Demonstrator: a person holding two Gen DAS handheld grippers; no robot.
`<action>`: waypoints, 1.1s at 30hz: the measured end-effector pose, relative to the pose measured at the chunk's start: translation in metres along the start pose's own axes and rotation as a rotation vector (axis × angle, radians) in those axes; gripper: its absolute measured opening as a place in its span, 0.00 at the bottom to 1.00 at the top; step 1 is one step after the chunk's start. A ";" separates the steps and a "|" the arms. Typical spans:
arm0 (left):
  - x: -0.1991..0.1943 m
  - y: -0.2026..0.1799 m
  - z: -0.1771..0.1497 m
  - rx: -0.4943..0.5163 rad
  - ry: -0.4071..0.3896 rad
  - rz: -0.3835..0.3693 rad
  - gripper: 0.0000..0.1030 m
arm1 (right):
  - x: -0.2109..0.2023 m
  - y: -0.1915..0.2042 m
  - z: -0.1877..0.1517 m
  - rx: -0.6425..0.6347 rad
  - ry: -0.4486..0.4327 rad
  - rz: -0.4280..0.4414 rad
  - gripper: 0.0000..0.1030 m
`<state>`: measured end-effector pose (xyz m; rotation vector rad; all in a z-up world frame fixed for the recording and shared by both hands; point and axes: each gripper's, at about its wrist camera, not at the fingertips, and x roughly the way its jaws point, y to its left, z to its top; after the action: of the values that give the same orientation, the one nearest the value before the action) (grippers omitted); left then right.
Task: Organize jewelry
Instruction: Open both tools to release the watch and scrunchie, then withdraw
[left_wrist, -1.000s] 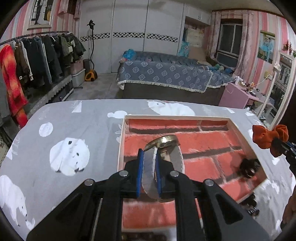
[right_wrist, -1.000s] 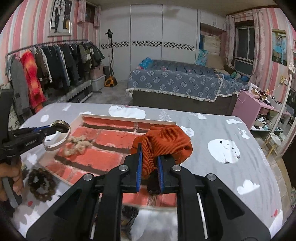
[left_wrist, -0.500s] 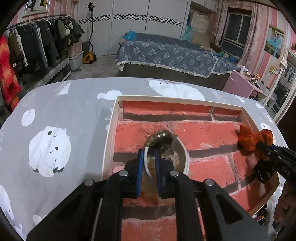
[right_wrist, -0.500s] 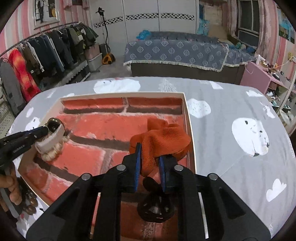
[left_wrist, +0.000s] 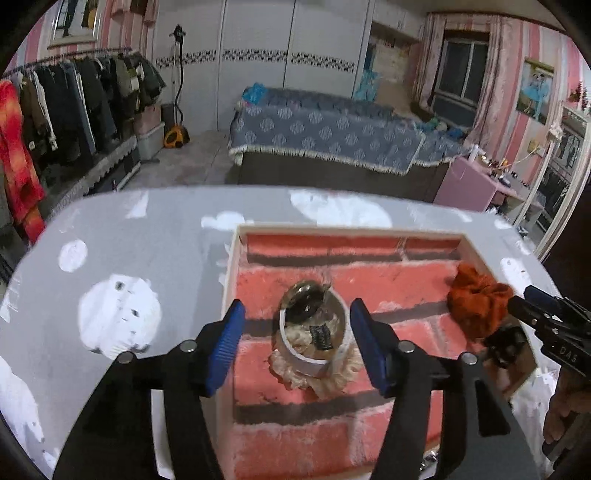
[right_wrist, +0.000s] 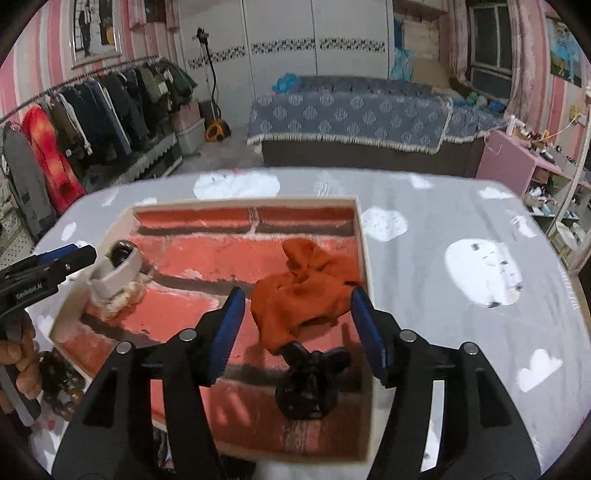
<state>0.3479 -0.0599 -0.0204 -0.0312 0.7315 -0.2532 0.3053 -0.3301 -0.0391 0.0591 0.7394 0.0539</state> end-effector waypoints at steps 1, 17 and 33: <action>-0.012 0.002 0.000 0.001 -0.027 0.002 0.58 | -0.011 -0.001 -0.002 -0.001 -0.024 -0.005 0.61; -0.144 0.038 -0.138 -0.039 -0.190 0.115 0.67 | -0.133 0.008 -0.119 0.020 -0.170 -0.085 0.68; -0.143 0.042 -0.164 -0.041 -0.152 0.115 0.67 | -0.128 0.011 -0.153 0.038 -0.114 -0.079 0.68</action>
<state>0.1457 0.0252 -0.0535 -0.0471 0.5846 -0.1240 0.1073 -0.3228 -0.0658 0.0682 0.6280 -0.0382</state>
